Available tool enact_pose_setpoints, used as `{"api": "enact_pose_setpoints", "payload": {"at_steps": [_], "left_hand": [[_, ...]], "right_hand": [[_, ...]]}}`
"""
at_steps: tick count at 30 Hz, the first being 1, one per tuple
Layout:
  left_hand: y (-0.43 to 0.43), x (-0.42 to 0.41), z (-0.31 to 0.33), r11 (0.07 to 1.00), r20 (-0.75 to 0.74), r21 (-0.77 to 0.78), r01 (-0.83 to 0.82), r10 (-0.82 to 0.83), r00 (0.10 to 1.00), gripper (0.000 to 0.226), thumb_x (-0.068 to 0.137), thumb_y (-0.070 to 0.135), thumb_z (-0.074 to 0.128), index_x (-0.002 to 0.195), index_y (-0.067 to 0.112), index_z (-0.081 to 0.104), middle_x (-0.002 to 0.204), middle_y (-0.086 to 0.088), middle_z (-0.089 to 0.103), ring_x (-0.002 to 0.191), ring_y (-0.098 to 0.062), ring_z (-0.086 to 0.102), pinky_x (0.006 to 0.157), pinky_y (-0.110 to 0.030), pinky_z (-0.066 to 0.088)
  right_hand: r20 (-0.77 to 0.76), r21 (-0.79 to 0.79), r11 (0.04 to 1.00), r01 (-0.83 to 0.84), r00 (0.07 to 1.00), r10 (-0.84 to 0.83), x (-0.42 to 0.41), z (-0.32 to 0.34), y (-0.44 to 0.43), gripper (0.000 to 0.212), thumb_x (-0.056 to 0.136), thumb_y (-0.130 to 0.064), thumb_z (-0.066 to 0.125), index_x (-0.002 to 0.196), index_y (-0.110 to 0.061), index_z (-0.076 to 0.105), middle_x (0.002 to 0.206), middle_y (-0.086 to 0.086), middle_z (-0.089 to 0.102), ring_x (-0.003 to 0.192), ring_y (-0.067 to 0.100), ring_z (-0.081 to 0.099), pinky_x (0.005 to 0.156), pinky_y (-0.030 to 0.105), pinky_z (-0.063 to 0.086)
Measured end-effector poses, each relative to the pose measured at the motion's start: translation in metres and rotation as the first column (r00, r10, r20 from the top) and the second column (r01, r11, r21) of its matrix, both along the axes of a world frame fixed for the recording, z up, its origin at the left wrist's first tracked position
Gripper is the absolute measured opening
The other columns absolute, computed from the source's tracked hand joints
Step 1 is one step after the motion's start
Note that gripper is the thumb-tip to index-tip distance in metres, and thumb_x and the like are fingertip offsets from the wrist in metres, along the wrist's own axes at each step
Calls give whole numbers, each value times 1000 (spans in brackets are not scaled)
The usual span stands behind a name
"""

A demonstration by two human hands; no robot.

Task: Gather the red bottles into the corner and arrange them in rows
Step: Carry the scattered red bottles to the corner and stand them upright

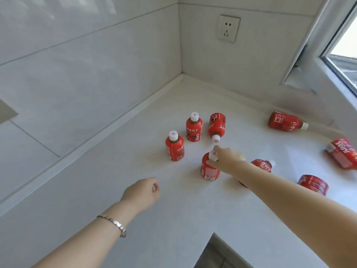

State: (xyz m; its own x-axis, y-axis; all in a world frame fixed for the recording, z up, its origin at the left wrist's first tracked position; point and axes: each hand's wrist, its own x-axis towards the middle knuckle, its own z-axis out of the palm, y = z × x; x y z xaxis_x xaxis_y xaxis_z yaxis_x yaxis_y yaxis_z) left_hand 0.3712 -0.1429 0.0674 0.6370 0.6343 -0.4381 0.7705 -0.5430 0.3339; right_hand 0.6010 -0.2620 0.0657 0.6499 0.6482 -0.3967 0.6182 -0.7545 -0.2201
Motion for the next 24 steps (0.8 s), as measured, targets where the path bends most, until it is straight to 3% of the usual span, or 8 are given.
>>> {"api": "enact_pose_setpoints", "payload": {"at_steps": [1, 3, 5, 7, 10, 15, 19, 24], "left_hand": [[1, 9, 1, 1000, -12, 14, 5, -5, 1000, 9, 90, 27, 46, 85, 28, 53, 92, 4, 61, 89, -23, 60, 72, -24, 40], [6, 31, 3, 998, -10, 60, -4, 4, 1000, 20, 91, 27, 45, 107, 23, 55, 106, 0, 64, 101, -25, 60, 81, -29, 45], [15, 58, 6, 993, 39, 116, -37, 33, 999, 36, 91, 28, 46, 126, 19, 47, 121, -4, 59, 112, -27, 57, 92, -35, 46], [25, 88, 8, 985, 110, 155, -80, 63, 992, 46, 90, 31, 49, 133, 18, 38, 130, -9, 51, 116, -32, 55, 93, -40, 46], [42, 132, 4, 979, 160, 158, -126, 101, 982, 52, 90, 34, 49, 136, 20, 32, 132, -15, 45, 116, -38, 54, 93, -44, 45], [56, 157, -15, 983, 37, 173, -68, 63, 997, 35, 93, 31, 46, 126, 18, 43, 127, -17, 47, 112, -38, 54, 90, -40, 45], [47, 140, -22, 982, 114, 183, -39, 19, 993, 28, 91, 22, 50, 116, 11, 44, 118, -18, 54, 106, -38, 55, 82, -41, 46], [27, 67, -13, 990, 219, 122, -70, 42, 975, 29, 85, 26, 56, 112, 18, 49, 108, -4, 62, 99, -30, 58, 77, -34, 44]], "right_hand": [[-23, 27, 1000, 8, 1000, -8, 1, -4, 1, 56, 90, -47, 50, 135, -16, 36, 120, 9, 61, 105, 29, 62, 78, 35, 52], [-55, 81, 996, 22, 998, -17, 3, -9, 0, 49, 90, -44, 52, 129, -17, 42, 120, 9, 61, 104, 29, 62, 82, 37, 54], [-104, 128, 991, 46, 994, -33, 5, -10, -3, 45, 88, -40, 56, 126, -18, 45, 119, 9, 62, 103, 29, 62, 80, 37, 53], [-158, 172, 983, 68, 987, -41, 6, -10, -9, 41, 86, -36, 60, 121, -18, 48, 115, 9, 63, 99, 28, 62, 74, 35, 50], [-178, 233, 970, 72, 984, -30, 5, -8, -20, 35, 84, -34, 63, 114, -19, 53, 108, 7, 67, 88, 23, 60, 66, 29, 46], [-186, 280, 957, 74, 982, -22, 4, -1, -26, 35, 82, -35, 66, 111, -20, 55, 103, 4, 69, 90, 22, 63, 74, 33, 53], [-201, 282, 958, 50, 980, 7, -2, 5, -24, 38, 81, -36, 67, 113, -20, 55, 107, 3, 68, 97, 22, 64, 77, 34, 54], [-202, 282, 959, -23, 976, 82, -28, 13, -11, 36, 80, -35, 67, 111, -20, 54, 105, 2, 68, 95, 21, 63, 79, 35, 55]]}}
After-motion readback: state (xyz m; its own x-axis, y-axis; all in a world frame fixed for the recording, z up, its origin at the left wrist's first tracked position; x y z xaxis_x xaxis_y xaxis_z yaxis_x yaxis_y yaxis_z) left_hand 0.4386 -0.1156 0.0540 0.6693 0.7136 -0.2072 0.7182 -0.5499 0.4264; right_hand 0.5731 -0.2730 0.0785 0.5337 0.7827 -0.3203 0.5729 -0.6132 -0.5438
